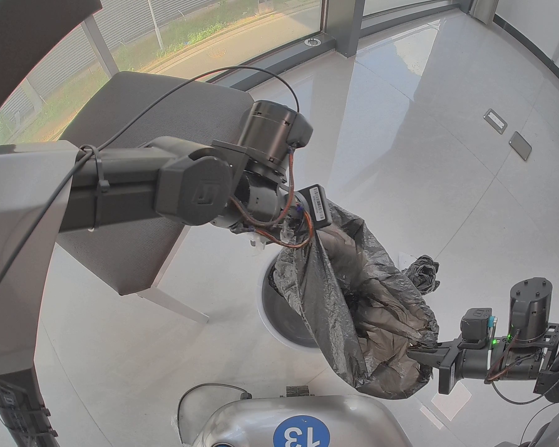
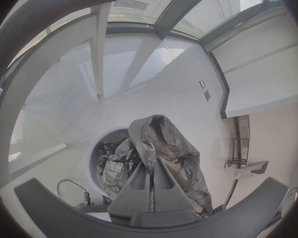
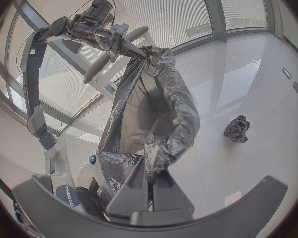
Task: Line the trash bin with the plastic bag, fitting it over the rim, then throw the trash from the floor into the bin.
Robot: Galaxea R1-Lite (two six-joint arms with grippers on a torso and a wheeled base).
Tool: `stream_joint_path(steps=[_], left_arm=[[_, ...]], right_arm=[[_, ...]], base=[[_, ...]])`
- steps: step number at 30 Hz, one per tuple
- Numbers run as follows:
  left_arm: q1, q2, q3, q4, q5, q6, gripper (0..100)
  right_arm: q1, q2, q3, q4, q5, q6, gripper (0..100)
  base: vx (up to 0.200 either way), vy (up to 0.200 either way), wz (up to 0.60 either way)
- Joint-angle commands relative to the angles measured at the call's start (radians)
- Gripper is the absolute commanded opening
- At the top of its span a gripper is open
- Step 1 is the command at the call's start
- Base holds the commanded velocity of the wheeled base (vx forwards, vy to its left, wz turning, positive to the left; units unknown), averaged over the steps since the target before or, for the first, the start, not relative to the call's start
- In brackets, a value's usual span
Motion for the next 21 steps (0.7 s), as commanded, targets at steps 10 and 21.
stream_joint_path(steps=[10, 21], left_arm=[[0.052, -0.017, 0.086, -0.022, 0.003, 0.031, 0], [0.088, 0.094, 0.046, -0.110, 0.003, 0.091, 0]], right_arm=[[-0.052, 0.241, -0.231, -0.006, 0.002, -0.006, 0], [-0.110, 0.295, -0.306, -0.021, 0.003, 0.003, 0]], base=[[0.000, 0.000, 0.00], [0.000, 0.000, 0.00]])
